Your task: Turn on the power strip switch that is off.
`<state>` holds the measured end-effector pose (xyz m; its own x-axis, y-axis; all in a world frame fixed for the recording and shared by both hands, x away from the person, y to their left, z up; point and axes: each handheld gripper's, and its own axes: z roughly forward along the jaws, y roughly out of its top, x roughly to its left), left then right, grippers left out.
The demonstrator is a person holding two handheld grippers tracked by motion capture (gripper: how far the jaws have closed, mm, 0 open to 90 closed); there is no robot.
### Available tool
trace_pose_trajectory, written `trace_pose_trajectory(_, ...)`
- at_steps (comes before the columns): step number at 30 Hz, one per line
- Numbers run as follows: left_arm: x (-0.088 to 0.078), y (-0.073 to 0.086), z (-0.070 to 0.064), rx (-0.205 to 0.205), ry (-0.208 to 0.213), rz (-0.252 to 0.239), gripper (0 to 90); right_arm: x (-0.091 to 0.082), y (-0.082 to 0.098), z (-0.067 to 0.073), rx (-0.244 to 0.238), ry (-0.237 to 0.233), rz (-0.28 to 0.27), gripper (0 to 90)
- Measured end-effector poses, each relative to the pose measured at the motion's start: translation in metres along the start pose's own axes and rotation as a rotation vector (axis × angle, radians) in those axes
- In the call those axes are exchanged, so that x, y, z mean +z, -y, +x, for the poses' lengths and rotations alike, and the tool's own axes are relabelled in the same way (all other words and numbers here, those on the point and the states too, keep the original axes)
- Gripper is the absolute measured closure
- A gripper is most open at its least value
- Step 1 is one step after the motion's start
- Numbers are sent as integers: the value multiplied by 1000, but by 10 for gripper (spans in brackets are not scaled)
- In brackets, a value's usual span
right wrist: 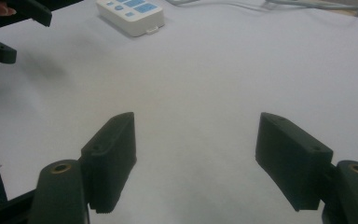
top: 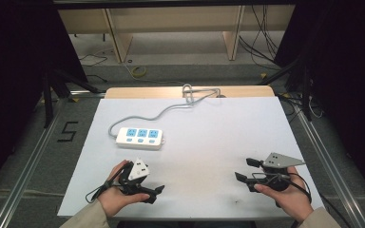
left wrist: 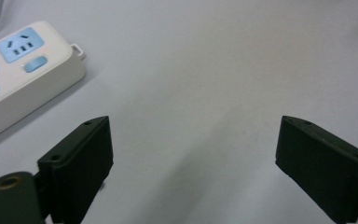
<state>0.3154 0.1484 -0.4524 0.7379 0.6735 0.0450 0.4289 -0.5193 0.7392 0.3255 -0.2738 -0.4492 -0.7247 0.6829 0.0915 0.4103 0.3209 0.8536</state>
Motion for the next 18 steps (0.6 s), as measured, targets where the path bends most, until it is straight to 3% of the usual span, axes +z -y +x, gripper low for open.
trace_pose_trajectory(5,-2,-2,7,-30,-20,-4,183,-2,1,0,-5,5,-2,292)
trace_pose_trajectory(6,-3,-2,9,-29,-36,13,241,-2,1,0,-5,5,-2,292)
trace_pose_trajectory(7,-3,-2,11,-34,-61,23,241,-2,1,0,-5,5,-2,292)
trace_pose_trajectory(8,-4,-3,14,-30,-100,31,380,-2,1,0,-7,6,-2,292)
trace_pose_trajectory(9,-4,-3,14,-30,-100,31,457,-2,1,0,-7,6,-2,292)
trace_pose_trajectory(10,-7,-5,18,-50,-128,28,532,-2,1,1,-6,7,-1,292)
trace_pose_trajectory(11,-7,-5,18,-50,-128,28,602,-2,1,1,-7,7,1,291)
trace_pose_trajectory(12,-9,-7,20,-61,-132,20,602,-2,1,1,-7,7,1,291)
trace_pose_trajectory(13,-10,-7,21,-73,-138,21,671,-2,1,1,-8,6,1,292)
trace_pose_trajectory(14,-12,-8,25,-98,-149,10,795,-2,1,1,-10,6,0,291)
trace_pose_trajectory(16,-13,-8,28,-122,-144,5,880,-2,1,2,-7,9,-1,291)
trace_pose_trajectory(18,-14,-8,30,-121,-140,6,896,-2,1,2,-7,10,-2,291)
